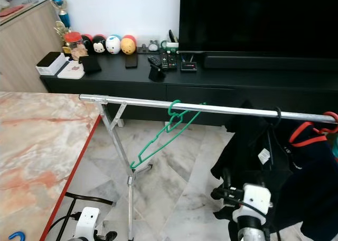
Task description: Hang hanger
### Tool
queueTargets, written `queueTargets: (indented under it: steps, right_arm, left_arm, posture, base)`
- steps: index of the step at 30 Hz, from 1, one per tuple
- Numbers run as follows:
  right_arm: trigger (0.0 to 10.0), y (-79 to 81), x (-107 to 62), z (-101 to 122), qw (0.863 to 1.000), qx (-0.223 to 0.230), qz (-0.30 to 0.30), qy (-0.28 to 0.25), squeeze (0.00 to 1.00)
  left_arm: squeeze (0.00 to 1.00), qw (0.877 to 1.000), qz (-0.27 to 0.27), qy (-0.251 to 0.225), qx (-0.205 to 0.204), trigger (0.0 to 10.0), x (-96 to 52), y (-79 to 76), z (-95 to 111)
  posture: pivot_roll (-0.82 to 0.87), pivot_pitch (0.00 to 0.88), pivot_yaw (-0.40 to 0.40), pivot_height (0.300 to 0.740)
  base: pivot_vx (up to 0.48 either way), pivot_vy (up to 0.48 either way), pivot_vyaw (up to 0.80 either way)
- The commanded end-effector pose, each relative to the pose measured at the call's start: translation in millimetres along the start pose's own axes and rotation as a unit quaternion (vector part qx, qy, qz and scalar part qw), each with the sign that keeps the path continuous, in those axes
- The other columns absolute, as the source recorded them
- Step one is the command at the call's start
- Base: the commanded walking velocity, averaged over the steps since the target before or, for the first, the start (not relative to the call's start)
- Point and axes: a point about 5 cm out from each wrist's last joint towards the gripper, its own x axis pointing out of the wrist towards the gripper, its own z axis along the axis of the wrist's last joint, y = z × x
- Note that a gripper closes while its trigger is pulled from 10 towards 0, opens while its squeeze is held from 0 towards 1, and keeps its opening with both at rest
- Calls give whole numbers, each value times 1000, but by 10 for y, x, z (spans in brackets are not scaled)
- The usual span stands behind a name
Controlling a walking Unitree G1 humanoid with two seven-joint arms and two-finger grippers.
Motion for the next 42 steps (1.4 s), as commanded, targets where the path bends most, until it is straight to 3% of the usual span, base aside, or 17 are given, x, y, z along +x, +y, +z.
queueTargets:
  steps: [1, 2, 5, 9, 12, 17, 19, 25, 30, 42]
  right_arm:
    - [10000, -58, 115, 128, 1000, -6, -17, -11, 0]
    - [10000, -91, 237, 185, 999, -7, -31, -7, 0]
    - [10000, -77, 400, 303, 999, 15, -29, -13, 0]
    - [10000, -2, 578, 485, 999, 19, -15, -43, 0]
    - [10000, 119, 620, 573, 998, 27, 4, -55, 0]
    - [10000, 251, 487, 719, 993, -3, 36, -113, 0]
    - [10000, 260, 463, 725, 992, -3, 39, -116, 0]
    - [10000, 287, 112, 678, 991, -20, 59, -119, 0]
    - [10000, 291, -23, 697, 991, -28, 68, -116, 0]
    - [10000, 346, 122, 879, 990, -9, 63, -125, 0]
  left_arm:
    - [0, 1000, 1, 7, 12, 10000, -8, 22, -26]
    - [0, 1000, 1, 7, 11, 10000, -7, 24, -21]
    - [0, 1000, 2, 6, 11, 10000, -6, 23, -14]
    - [0, 1000, 5, 4, 6, 10000, -3, 22, -6]
    - [0, 1000, 9, -1, -2, 10000, -3, 22, 0]
    - [0, 1000, 12, -6, -5, 10000, -4, 27, 5]
    - [0, 1000, 13, -6, -5, 10000, -5, 29, 5]
    - [0, 1000, 16, -5, -5, 10000, -11, 50, -6]
    - [0, 1000, 15, -5, -2, 10000, -13, 55, -8]
    - [0, 1000, 14, -7, 0, 10000, -12, 51, -2]
  posture:
    - [-105, 0, 36, 740]
    - [-107, 0, 40, 740]
    - [-107, 0, 43, 740]
    - [-97, 0, 41, 740]
    - [-85, 0, 39, 740]
    - [-79, 0, 39, 740]
    - [-79, 0, 39, 740]
    - [-88, 0, 44, 740]
    - [-95, 0, 48, 740]
    - [-85, 0, 42, 740]
  base:
    - [0, 0, 0]
    - [0, 0, 0]
    - [0, 0, 0]
    - [0, 0, 0]
    - [0, 0, 0]
    - [0, 0, 0]
    - [0, 0, 0]
    - [0, 0, 0]
    - [0, 0, 0]
    - [0, 0, -198]
